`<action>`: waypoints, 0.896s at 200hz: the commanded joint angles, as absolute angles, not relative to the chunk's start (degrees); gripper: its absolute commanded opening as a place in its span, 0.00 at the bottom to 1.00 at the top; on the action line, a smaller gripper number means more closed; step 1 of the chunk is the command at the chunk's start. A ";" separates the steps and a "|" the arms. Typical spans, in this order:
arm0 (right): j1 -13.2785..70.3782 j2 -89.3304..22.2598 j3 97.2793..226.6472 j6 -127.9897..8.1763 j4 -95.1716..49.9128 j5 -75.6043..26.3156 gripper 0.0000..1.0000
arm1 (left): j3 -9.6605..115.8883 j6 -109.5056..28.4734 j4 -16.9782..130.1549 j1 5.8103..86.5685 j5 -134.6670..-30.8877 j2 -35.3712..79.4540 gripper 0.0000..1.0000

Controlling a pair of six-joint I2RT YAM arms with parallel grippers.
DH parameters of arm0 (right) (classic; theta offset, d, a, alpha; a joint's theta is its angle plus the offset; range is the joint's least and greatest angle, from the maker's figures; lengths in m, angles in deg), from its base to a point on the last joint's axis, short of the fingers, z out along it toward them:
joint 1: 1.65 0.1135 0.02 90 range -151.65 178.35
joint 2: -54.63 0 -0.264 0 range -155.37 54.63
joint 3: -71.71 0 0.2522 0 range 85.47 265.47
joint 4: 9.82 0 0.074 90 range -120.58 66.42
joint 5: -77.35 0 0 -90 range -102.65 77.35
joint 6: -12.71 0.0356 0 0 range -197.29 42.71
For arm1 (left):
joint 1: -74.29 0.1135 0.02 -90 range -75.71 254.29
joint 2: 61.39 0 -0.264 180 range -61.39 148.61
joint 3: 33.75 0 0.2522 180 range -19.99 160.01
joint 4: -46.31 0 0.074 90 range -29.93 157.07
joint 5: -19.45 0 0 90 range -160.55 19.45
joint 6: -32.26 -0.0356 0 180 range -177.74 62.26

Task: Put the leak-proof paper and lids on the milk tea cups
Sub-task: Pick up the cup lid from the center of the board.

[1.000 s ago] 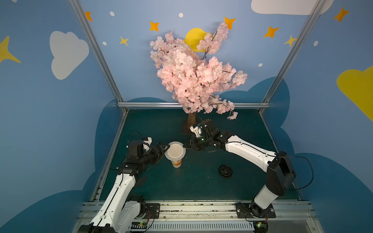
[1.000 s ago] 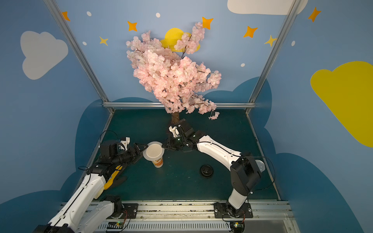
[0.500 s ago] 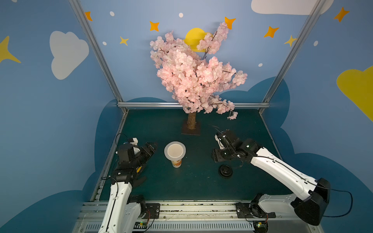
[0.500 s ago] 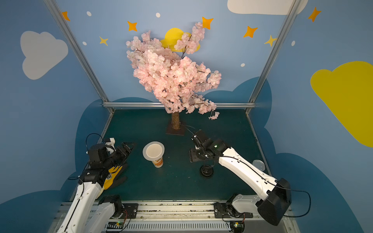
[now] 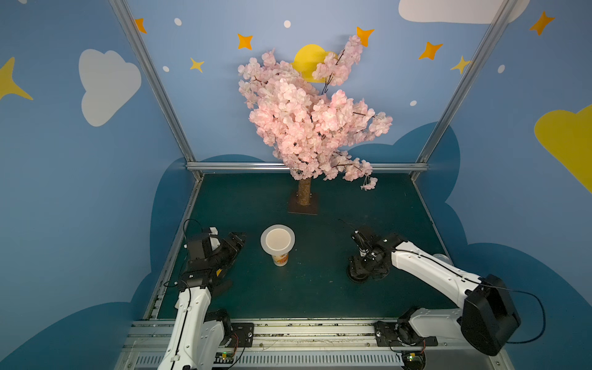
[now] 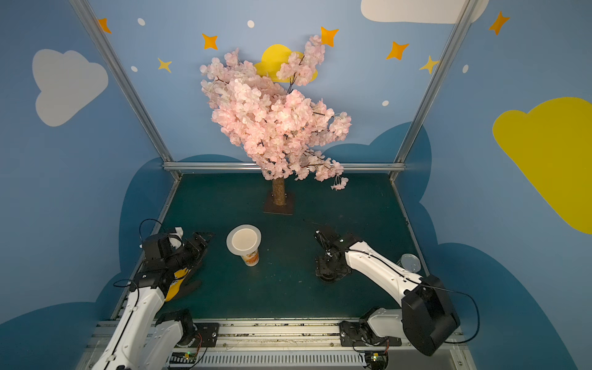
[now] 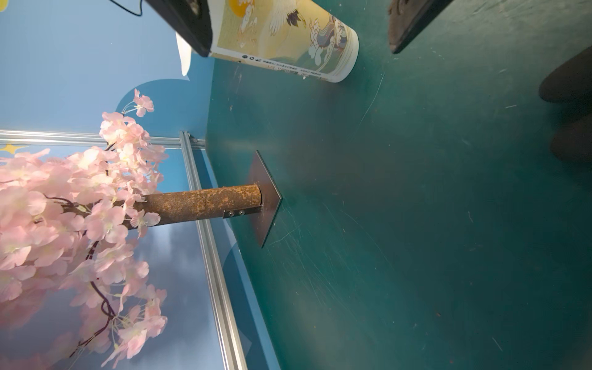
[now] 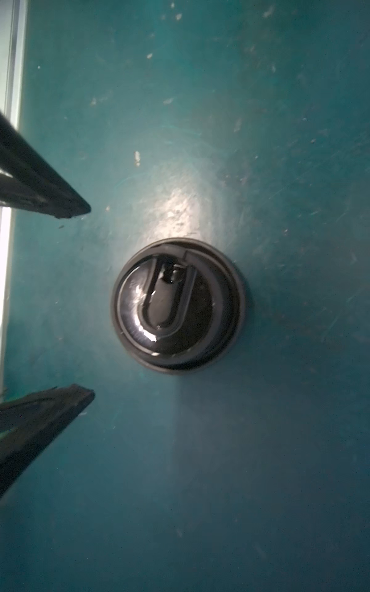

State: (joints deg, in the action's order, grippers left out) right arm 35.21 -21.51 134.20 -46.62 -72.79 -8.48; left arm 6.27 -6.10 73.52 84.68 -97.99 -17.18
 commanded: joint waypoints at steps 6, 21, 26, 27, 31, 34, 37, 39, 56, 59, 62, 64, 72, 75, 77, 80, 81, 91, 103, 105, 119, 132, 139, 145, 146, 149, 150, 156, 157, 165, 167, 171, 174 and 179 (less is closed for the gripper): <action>34.15 -24.20 133.25 -47.32 -69.43 -8.61 0.83 | 5.59 -6.06 72.15 84.92 -99.27 -17.11 0.85; 33.81 -25.76 133.08 -47.49 -68.21 -8.73 0.83 | 5.50 -6.14 72.37 84.97 -99.33 -16.87 0.84; 33.77 -26.41 133.02 -47.58 -67.95 -8.76 0.83 | 5.42 -6.14 72.37 84.92 -99.37 -16.83 0.84; 33.77 -26.54 133.02 -47.58 -67.96 -8.73 0.83 | 5.46 -6.14 72.42 84.92 -99.33 -16.87 0.84; 33.77 -27.03 133.02 -47.58 -67.87 -8.61 0.83 | 5.41 -6.18 72.45 84.92 -99.44 -16.78 0.84; 33.77 -27.29 133.07 -47.66 -67.73 -8.53 0.83 | 5.41 -6.15 72.44 84.96 -99.46 -16.74 0.84; 33.77 -27.68 133.08 -47.67 -67.72 -8.47 0.83 | 5.41 -6.18 72.39 84.99 -99.45 -16.78 0.84; 33.70 -27.87 133.04 -47.67 -67.68 -8.37 0.83 | 5.41 -6.15 72.38 84.98 -99.48 -16.77 0.84; 33.75 -29.04 132.81 -47.76 -67.05 -7.92 0.83 | 5.42 -6.16 72.29 84.97 -99.64 -16.78 0.84; 33.69 -29.31 132.70 -47.76 -67.01 -7.78 0.83 | 5.49 -6.15 72.29 84.93 -99.65 -16.77 0.84; 33.70 -29.56 132.67 -47.76 -66.97 -7.74 0.83 | 5.50 -6.14 72.29 84.93 -99.64 -16.72 0.84; 33.69 -29.63 132.69 -47.76 -66.92 -7.66 0.83 | 5.50 -6.21 72.29 84.93 -99.71 -16.69 0.83; 33.69 -30.27 132.70 -47.76 -66.82 -7.31 0.83 | 5.51 -6.21 72.29 84.94 -99.72 -16.63 0.83; 33.68 -30.40 132.70 -47.76 -66.79 -7.22 0.83 | 5.50 -6.23 72.18 84.97 -99.82 -16.60 0.83; 33.75 -30.57 132.72 -47.78 -66.73 -7.16 0.83 | 5.54 -6.23 72.19 84.93 -99.84 -16.57 0.83; 33.69 -30.78 132.71 -47.76 -66.73 -7.07 0.83 | 5.58 -6.23 72.15 84.92 -99.82 -16.56 0.83; 33.73 -30.88 132.69 -47.76 -66.73 -7.05 0.83 | 5.58 -6.23 72.18 84.92 -99.86 -16.52 0.83; 33.68 -31.45 132.59 -47.84 -66.52 -6.98 0.82 | 5.59 -6.23 72.16 84.93 -99.88 -16.43 0.83; 33.61 -31.96 132.52 -47.81 -66.17 -7.15 0.82 | 5.61 -6.23 72.11 84.92 -99.99 -16.30 0.83; 33.66 -32.01 132.57 -47.77 -66.04 -7.18 0.82 | 5.66 -6.23 72.11 84.92 -99.99 -16.30 0.83; 33.59 -32.36 132.33 -47.82 -65.69 -7.46 0.81 | 5.77 -6.32 72.11 84.91 -100.00 -16.28 0.82; 33.61 -32.63 132.23 -47.76 -65.44 -7.56 0.81 | 5.85 -6.36 72.11 84.92 -99.90 -16.32 0.82; 33.65 -32.73 132.21 -47.76 -65.33 -7.63 0.81 | 5.85 -6.41 72.11 84.92 -99.93 -16.33 0.82; 33.66 -32.90 132.23 -47.75 -65.31 -7.64 0.80 | 5.85 -6.41 72.05 84.92 -99.94 -16.30 0.82; 33.63 -32.90 132.19 -47.75 -65.32 -7.64 0.80 | 5.85 -6.41 72.08 84.92 -99.92 -16.30 0.82; 33.61 -33.03 132.19 -47.76 -65.28 -7.64 0.80 | 5.89 -6.41 72.11 84.92 -99.91 -16.30 0.82; 33.60 -33.06 132.21 -47.76 -65.22 -7.64 0.80 | 5.87 -6.41 72.11 84.97 -99.90 -16.26 0.82; 33.59 -33.20 132.18 -47.84 -65.23 -7.61 0.80 | 5.85 -6.41 72.11 84.97 -99.91 -16.29 0.82; 33.59 -33.19 132.16 -47.85 -65.24 -7.62 0.80 | 5.85 -6.41 72.11 84.95 -99.95 -16.30 0.82; 33.61 -33.27 132.12 -47.83 -65.15 -7.65 0.79 | 5.85 -6.41 72.11 84.93 -100.00 -16.29 0.82; 33.64 -33.26 132.07 -47.84 -65.11 -7.66 0.80 | 5.85 -6.45 72.18 84.99 -99.99 -16.27 0.82; 33.59 -33.34 132.06 -47.92 -65.02 -7.66 0.79 | 5.85 -6.50 72.19 84.93 -99.98 -16.25 0.82; 33.63 -33.36 132.08 -47.93 -65.02 -7.64 0.79 | 5.85 -6.49 72.20 84.95 -99.98 -16.29 0.82; 33.59 -33.35 131.98 -47.94 -65.02 -7.64 0.79 | 5.85 -6.58 72.27 84.93 -99.99 -16.30 0.82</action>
